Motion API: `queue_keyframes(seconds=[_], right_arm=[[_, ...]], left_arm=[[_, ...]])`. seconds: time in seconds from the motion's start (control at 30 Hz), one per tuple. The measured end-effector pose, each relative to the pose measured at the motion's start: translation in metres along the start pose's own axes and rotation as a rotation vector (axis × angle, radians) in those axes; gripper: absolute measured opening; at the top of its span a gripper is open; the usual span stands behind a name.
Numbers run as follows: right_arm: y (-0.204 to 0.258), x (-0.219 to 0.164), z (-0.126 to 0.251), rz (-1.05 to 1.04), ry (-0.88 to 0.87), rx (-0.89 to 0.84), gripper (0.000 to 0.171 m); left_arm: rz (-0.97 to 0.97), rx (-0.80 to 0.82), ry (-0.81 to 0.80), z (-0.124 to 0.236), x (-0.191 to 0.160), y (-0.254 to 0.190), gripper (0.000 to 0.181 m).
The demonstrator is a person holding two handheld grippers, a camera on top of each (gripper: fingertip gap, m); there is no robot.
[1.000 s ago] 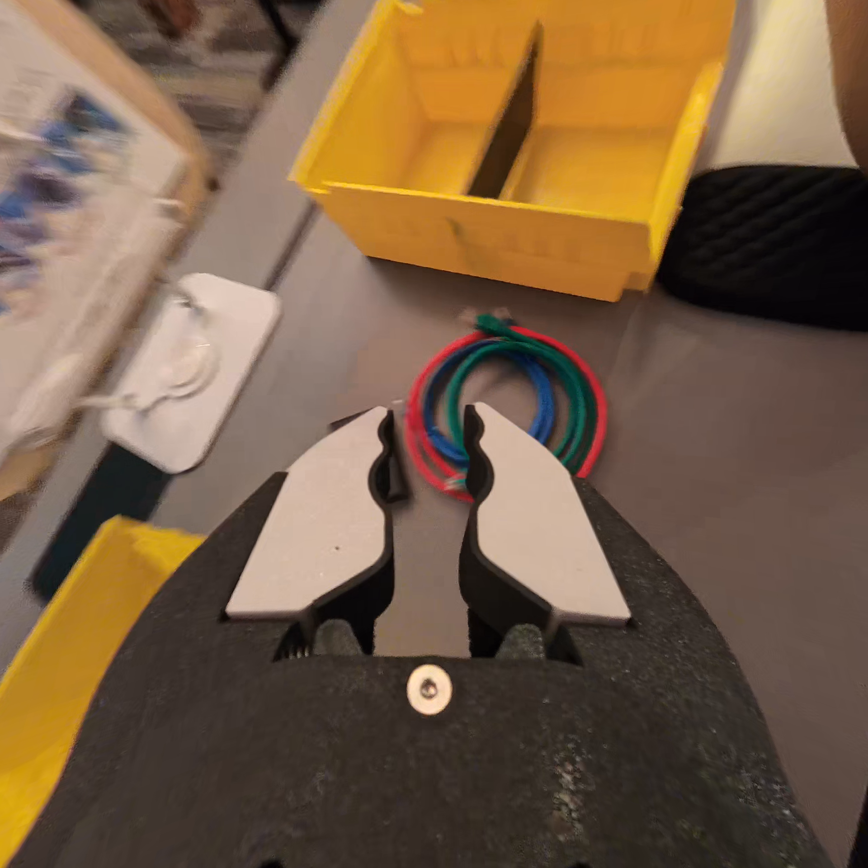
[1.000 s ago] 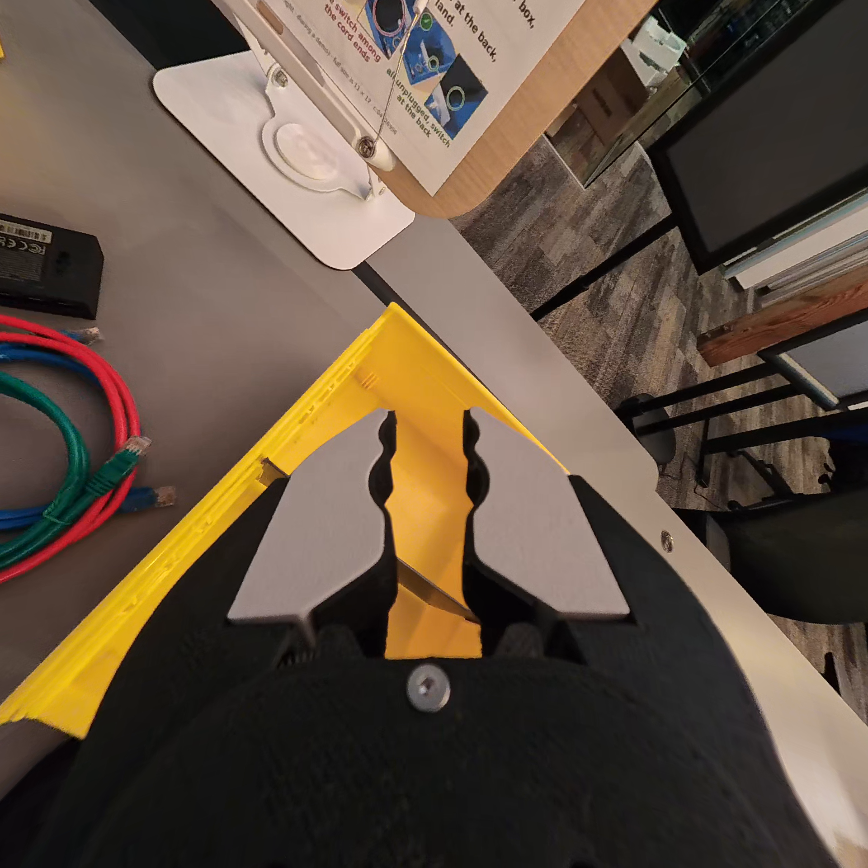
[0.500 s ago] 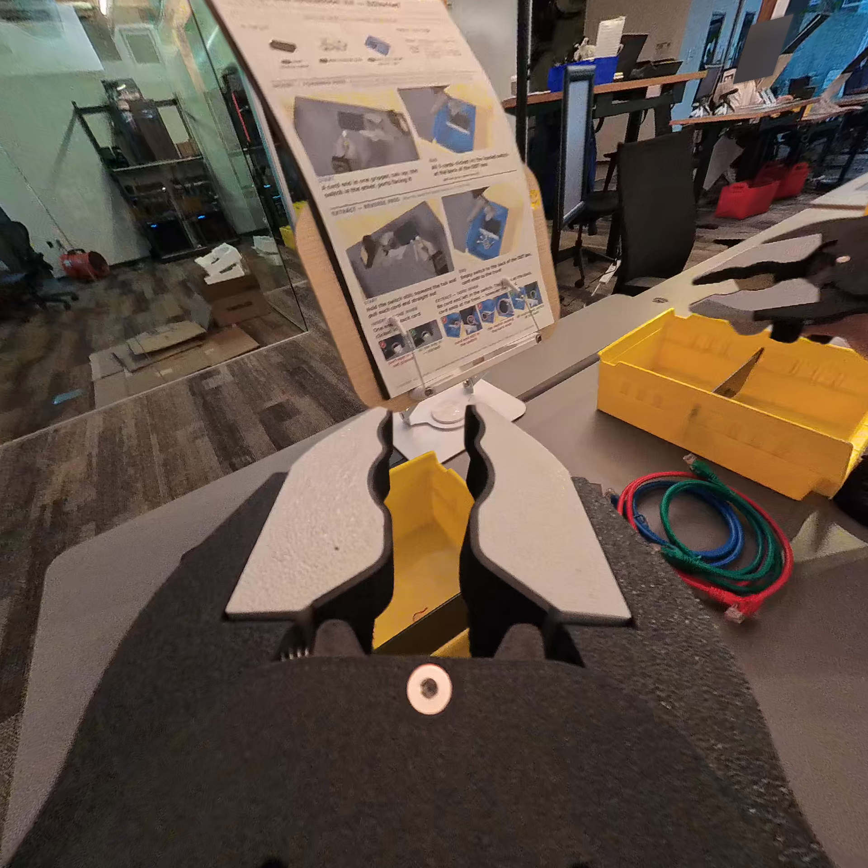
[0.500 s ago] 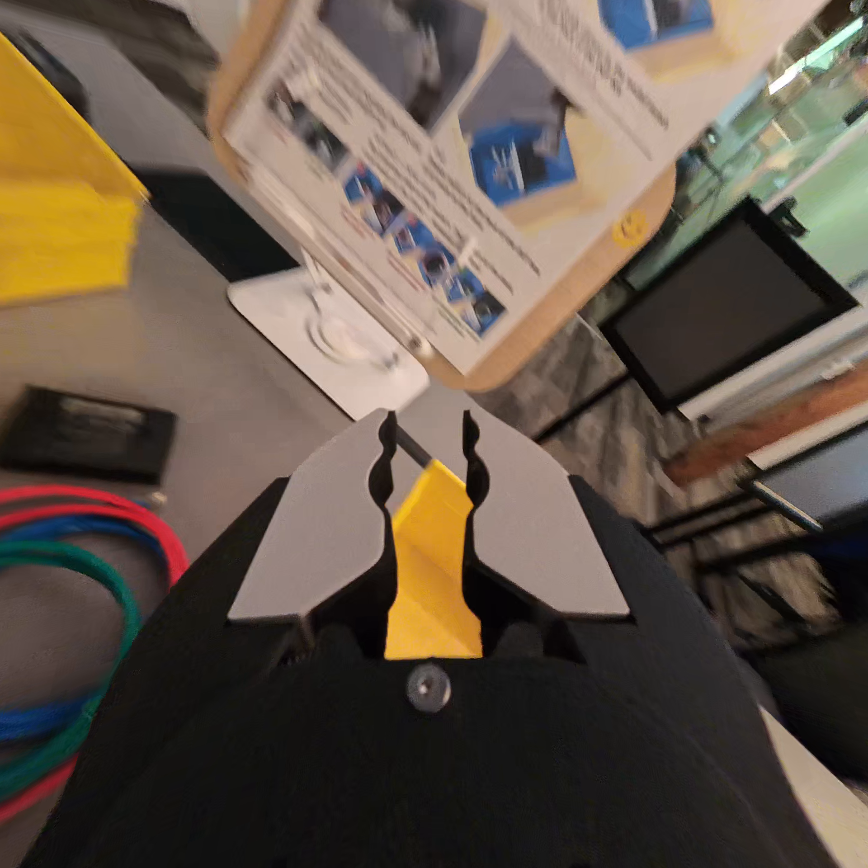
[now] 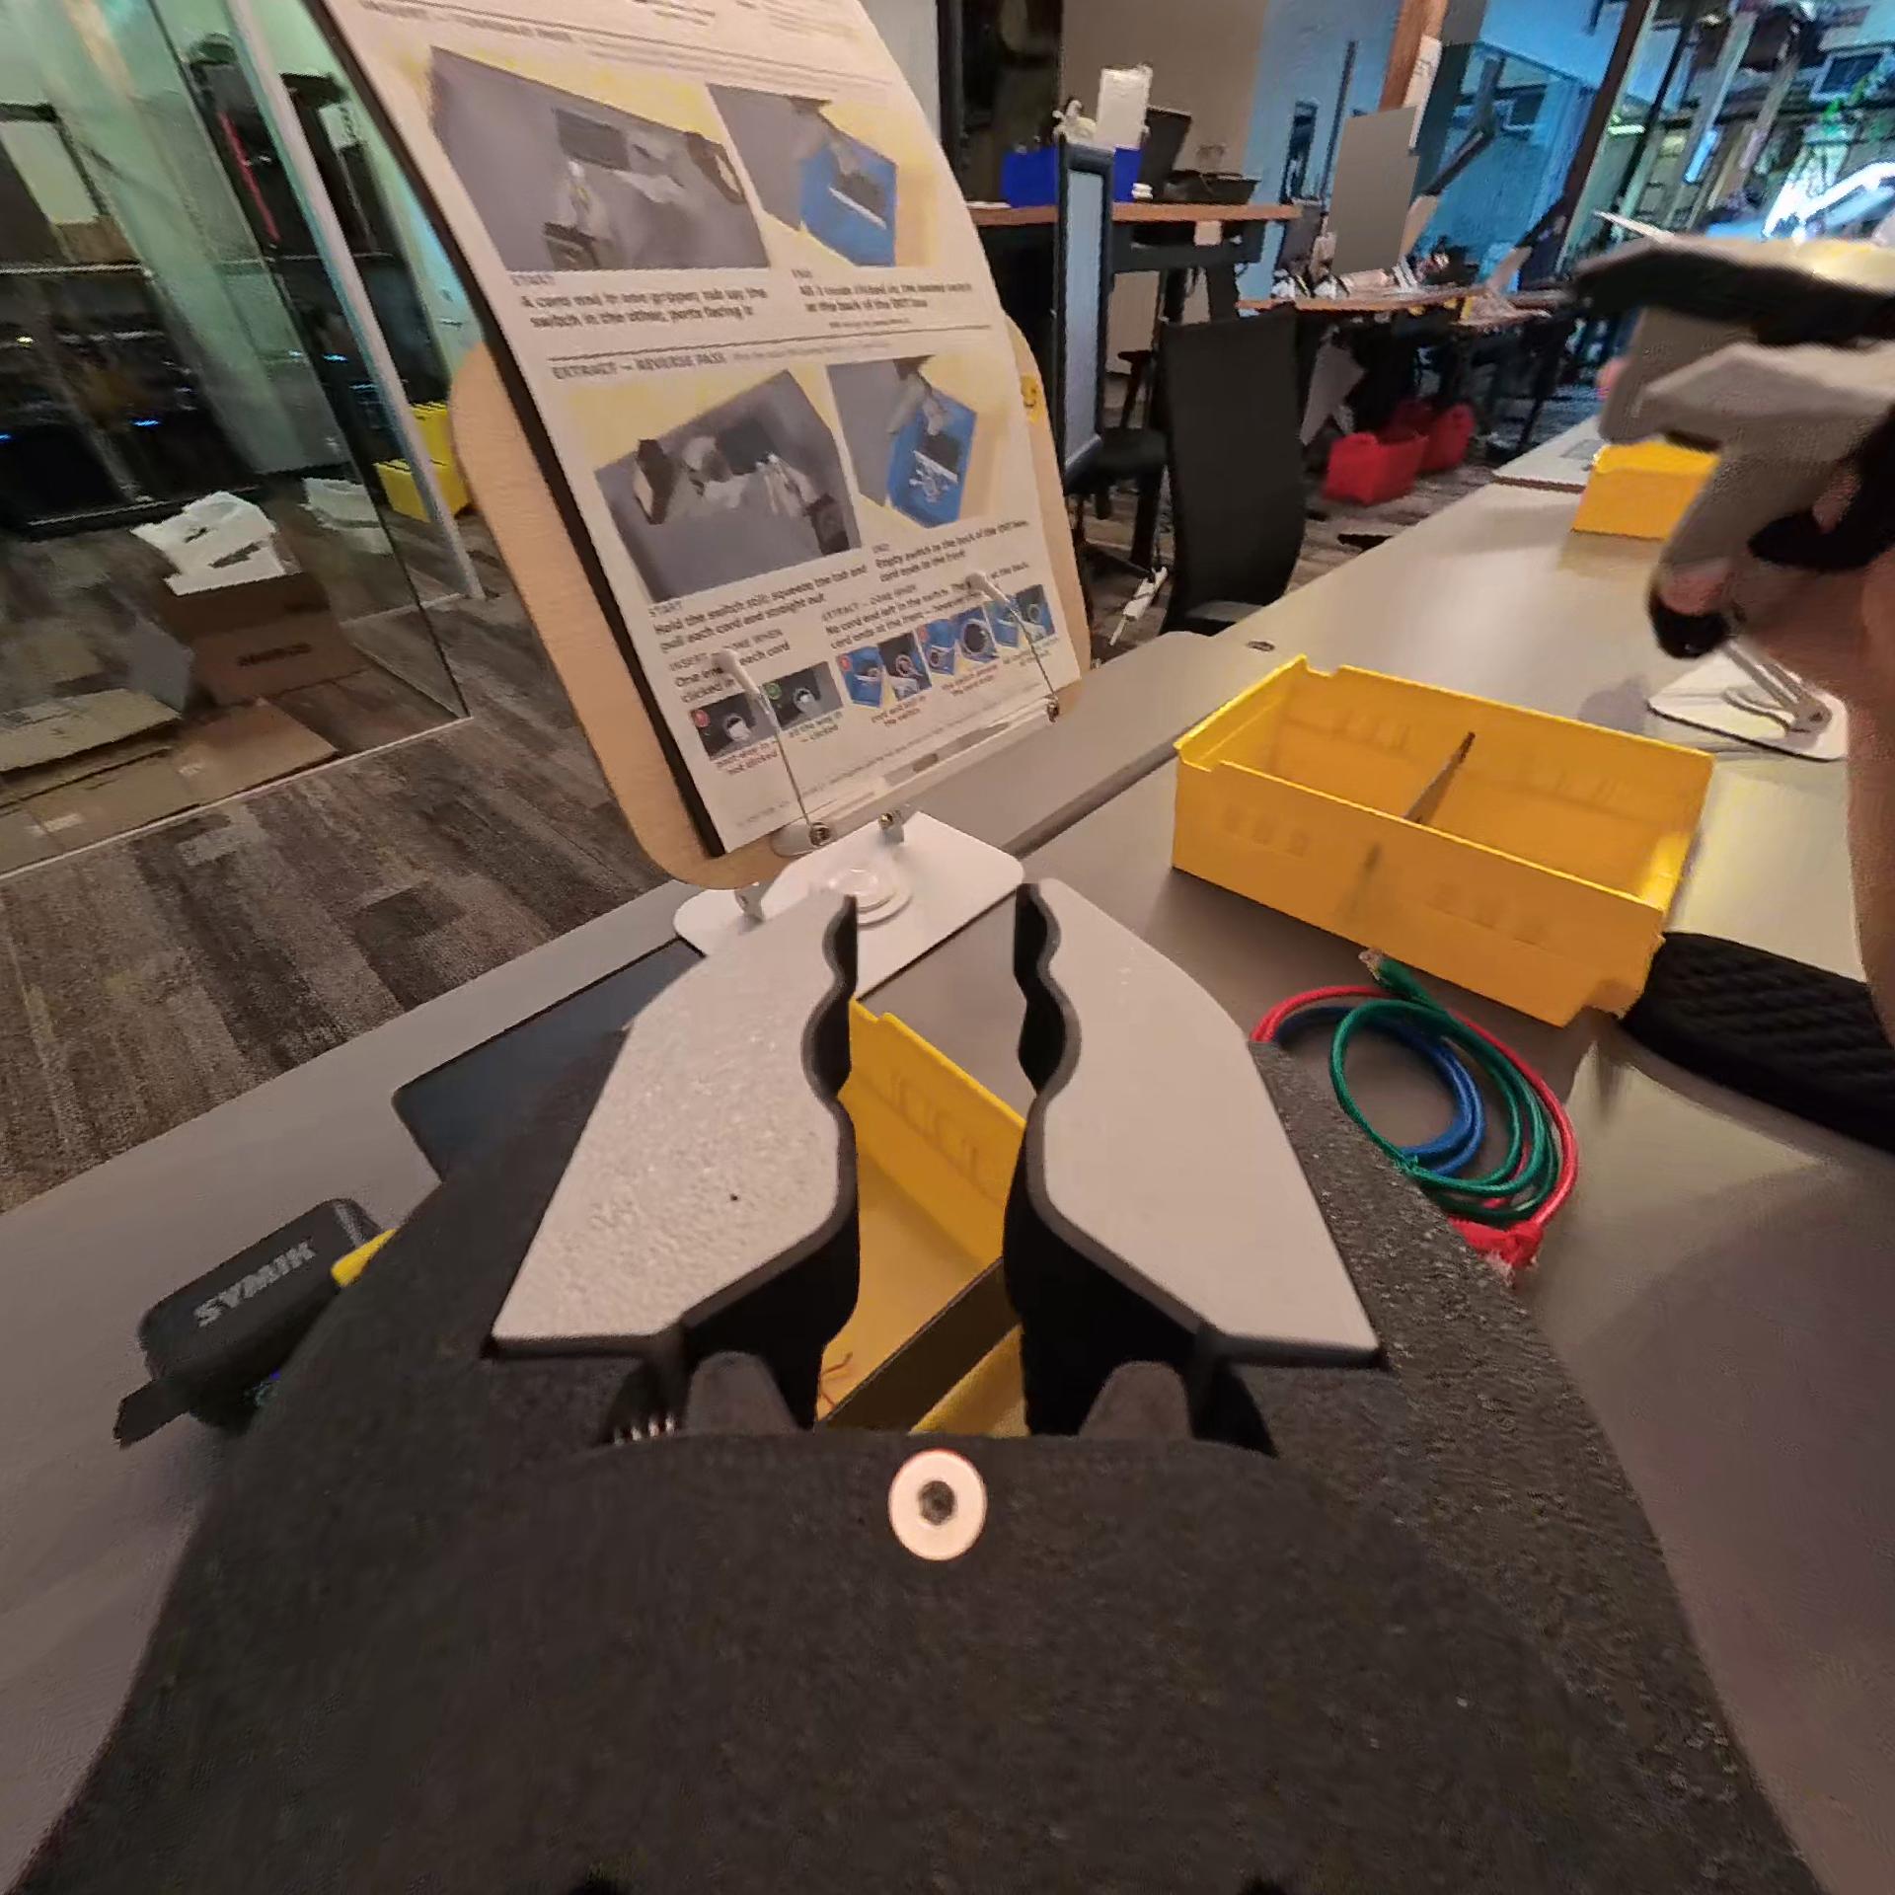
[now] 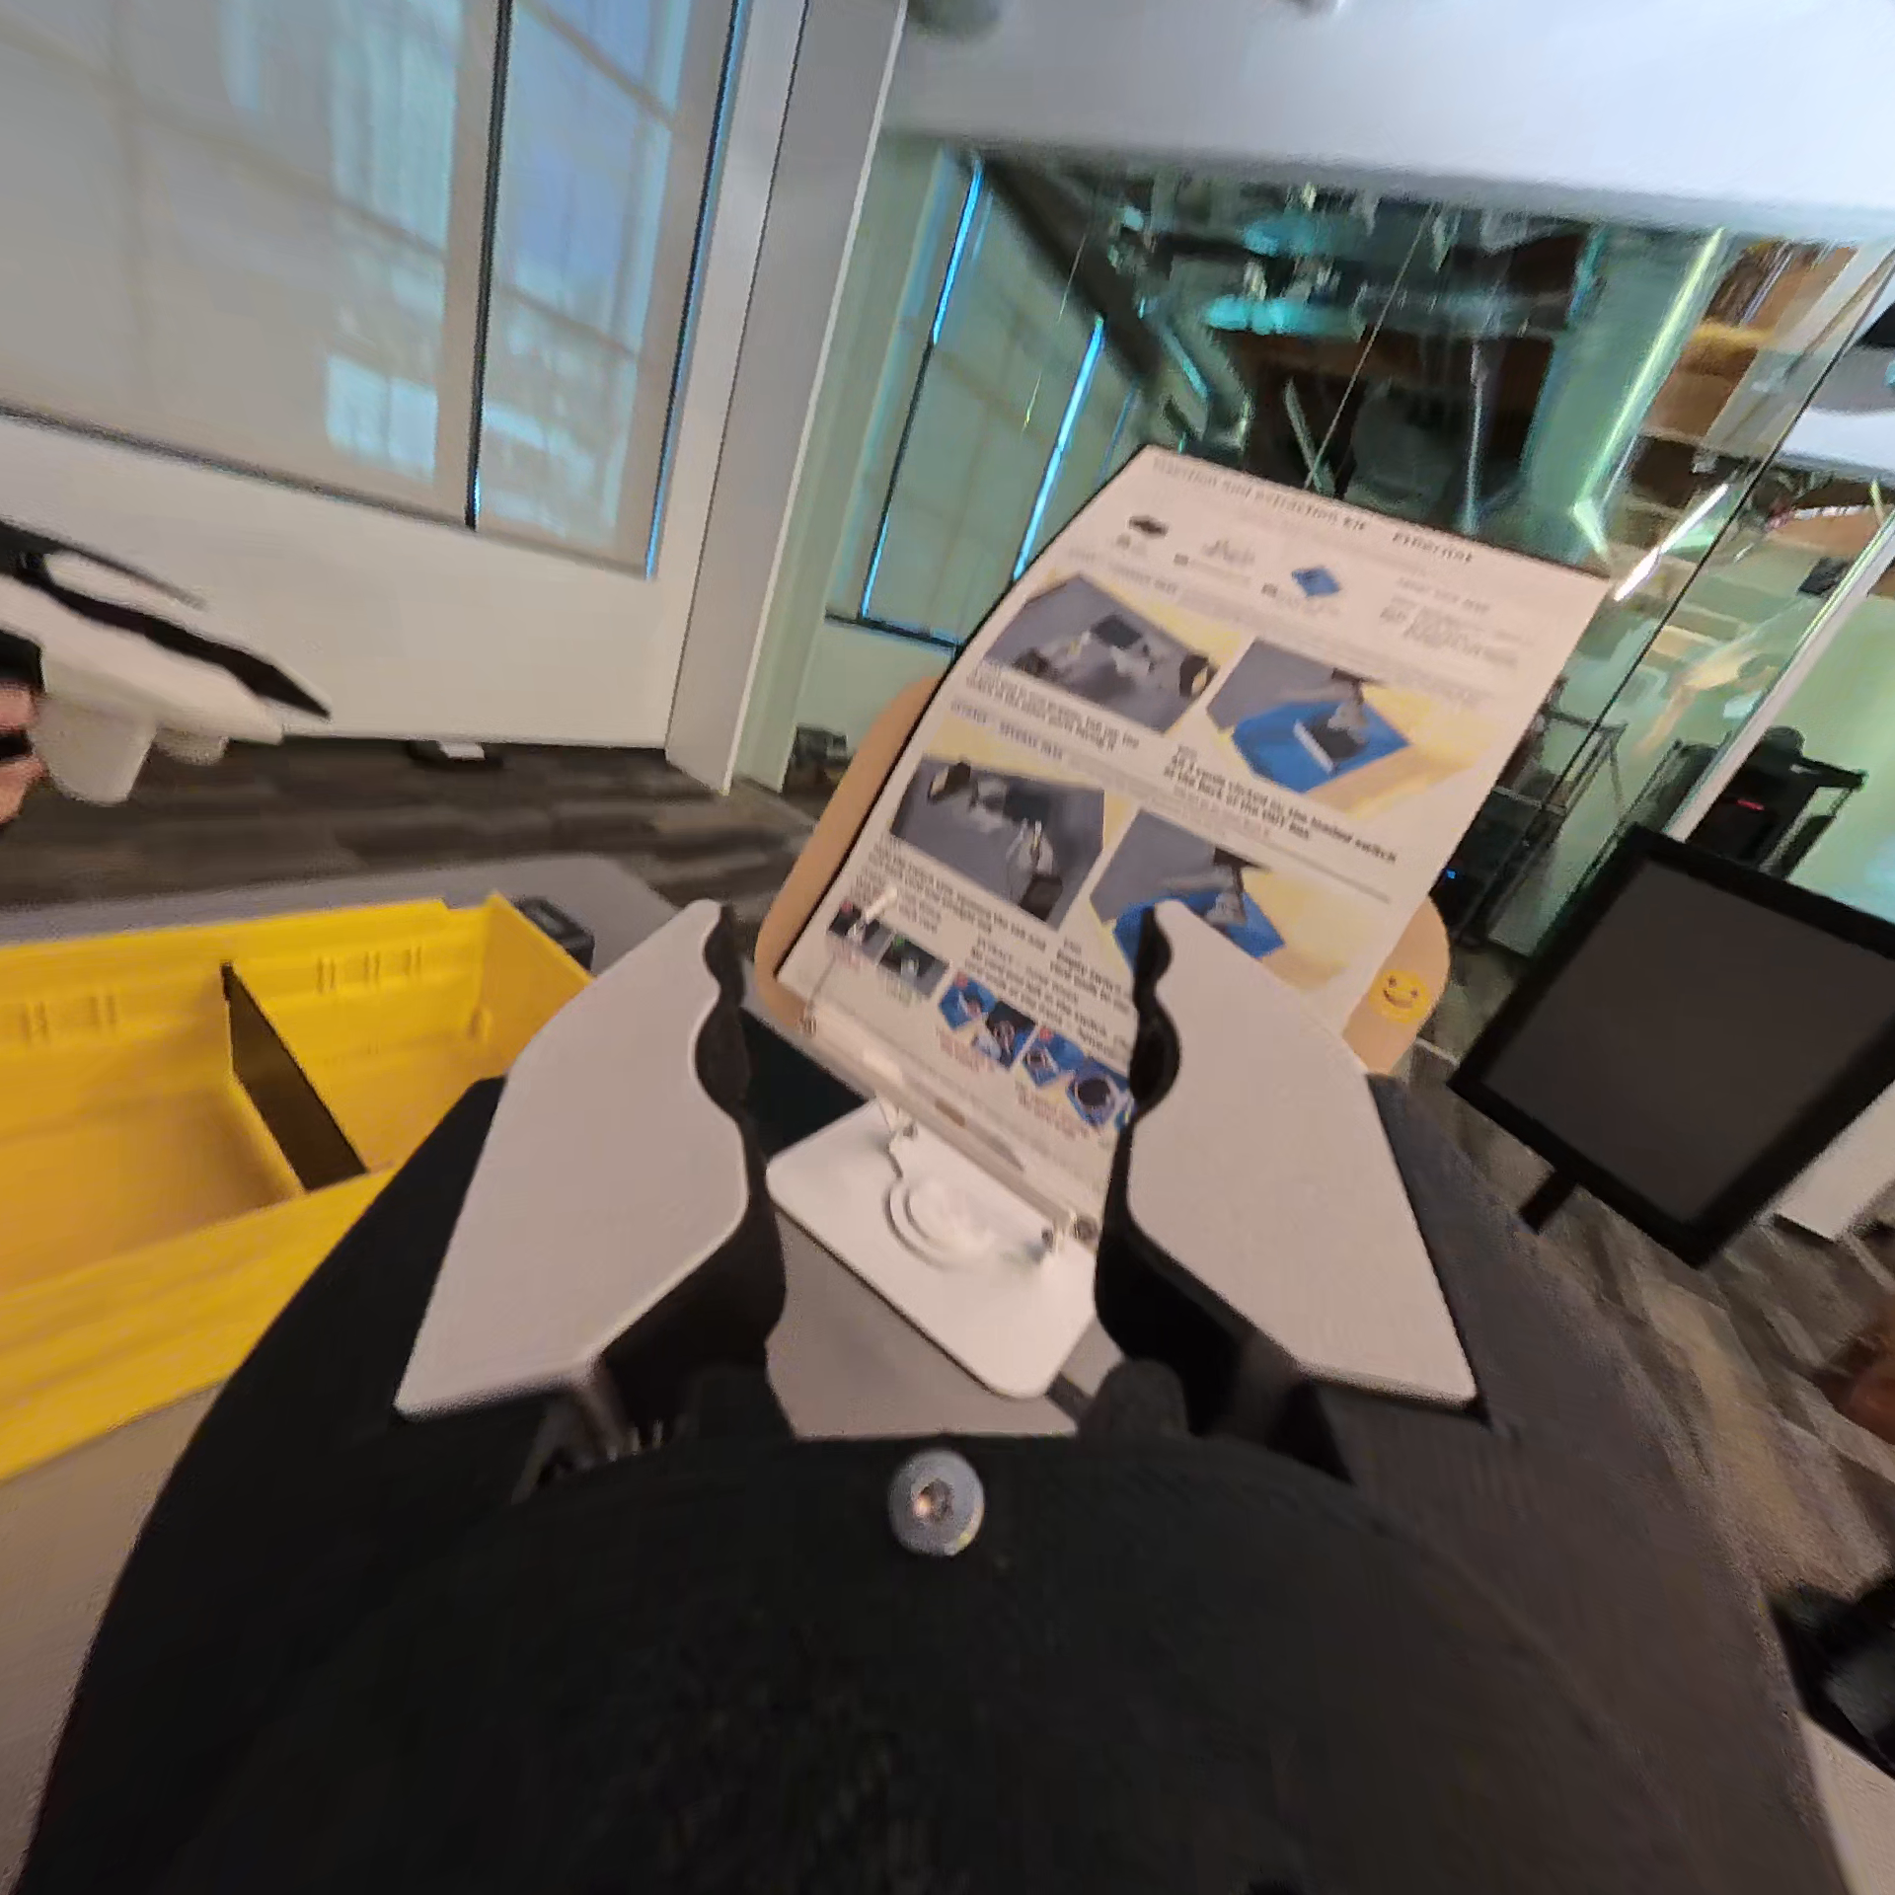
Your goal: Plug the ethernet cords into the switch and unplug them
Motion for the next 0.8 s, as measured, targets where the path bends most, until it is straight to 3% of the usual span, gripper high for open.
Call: queue_keyframes(seconds=[0.3,0.53,0.67,0.8], right_arm=[[0.002,-0.046,-0.013,0.037,0.085,0.091,0.080],[0.004,-0.059,-0.022,0.018,0.088,0.154,0.078],[0.004,-0.062,-0.021,0.056,0.088,0.119,0.059],[0.004,-0.063,-0.020,0.048,0.077,0.146,0.038]], left_arm=[[-0.022,0.003,0.040,-0.006,0.002,-0.012,0.029],[0.035,0.007,0.006,-0.007,0.003,-0.005,0.029],[0.078,0.017,-0.071,0.000,0.008,-0.002,0.026],[0.066,0.013,-0.046,-0.001,0.006,-0.002,0.025]])
Point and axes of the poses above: each gripper's, where its closed fingertips meet, z back along the fingers, x out of its top, y = z × x across the jaws, the point moved 8 cm from there along z, back along the fingers
